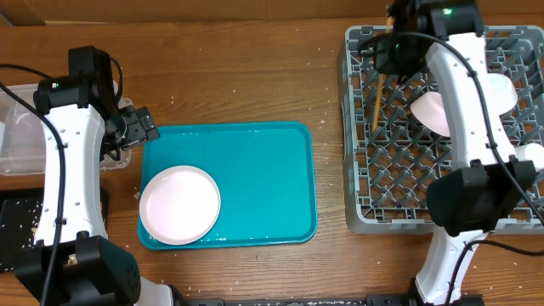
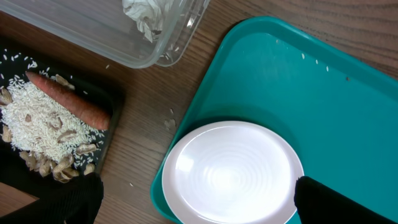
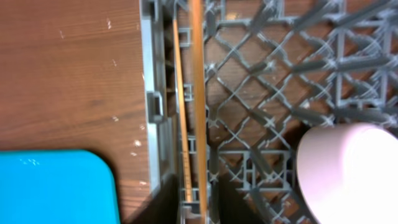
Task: Sort waste into correct bins and load items into the dishwasher
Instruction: 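Carry the second chopstick to the rack and release it, then reach the right gripper to the large white plate and grasp its rim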
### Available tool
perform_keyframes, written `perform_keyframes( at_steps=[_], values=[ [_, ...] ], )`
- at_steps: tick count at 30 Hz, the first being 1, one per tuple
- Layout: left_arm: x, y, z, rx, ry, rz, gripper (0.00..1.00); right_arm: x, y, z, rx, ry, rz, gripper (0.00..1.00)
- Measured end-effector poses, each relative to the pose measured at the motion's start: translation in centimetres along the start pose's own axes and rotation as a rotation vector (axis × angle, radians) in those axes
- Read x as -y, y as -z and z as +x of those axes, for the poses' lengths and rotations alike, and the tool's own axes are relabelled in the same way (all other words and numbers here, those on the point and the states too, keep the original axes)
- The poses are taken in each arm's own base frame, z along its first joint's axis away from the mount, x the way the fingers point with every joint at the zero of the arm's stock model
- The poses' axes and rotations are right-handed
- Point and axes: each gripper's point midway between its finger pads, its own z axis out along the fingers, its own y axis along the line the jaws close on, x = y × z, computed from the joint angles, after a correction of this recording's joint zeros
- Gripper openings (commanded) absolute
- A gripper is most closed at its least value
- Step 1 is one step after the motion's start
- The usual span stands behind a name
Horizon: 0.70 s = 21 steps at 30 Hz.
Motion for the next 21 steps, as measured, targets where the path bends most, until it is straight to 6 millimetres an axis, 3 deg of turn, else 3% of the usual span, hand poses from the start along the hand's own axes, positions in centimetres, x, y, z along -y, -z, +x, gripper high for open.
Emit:
perform_keyframes(
  at_steps=[1, 4, 12, 17, 20, 21],
  values=[
    [0.0, 0.0, 0.0, 0.0, 0.0, 0.0, 1.0, 0.0, -0.7, 0.5, -0.022, -0.004, 0.001, 0.6],
    [0.0, 0.0, 0.0, 0.0, 0.0, 0.0, 1.0, 0.2, -1.7, 1.6, -0.071, -0.001, 0.01, 0.62],
    [0.0, 0.0, 0.0, 0.0, 0.0, 0.0, 1.0, -0.7, -0.6, 4.2, -0.182, -0.03, -0.046, 0.62],
    [0.0, 0.0, 0.0, 0.0, 0.0, 0.0, 1.0, -5.4, 2.0, 4.8, -0.191, -0.019, -0.25, 0.64],
    [0.0, 0.0, 0.0, 0.0, 0.0, 0.0, 1.0, -9.7, 3.7, 5.7, -0.197, 0.032, -0.361, 0.68],
    [0.0, 0.0, 0.0, 0.0, 0.0, 0.0, 1.0, -12.1, 4.1, 6.3, -0.194, 0.069, -0.401, 0.67]
  ],
)
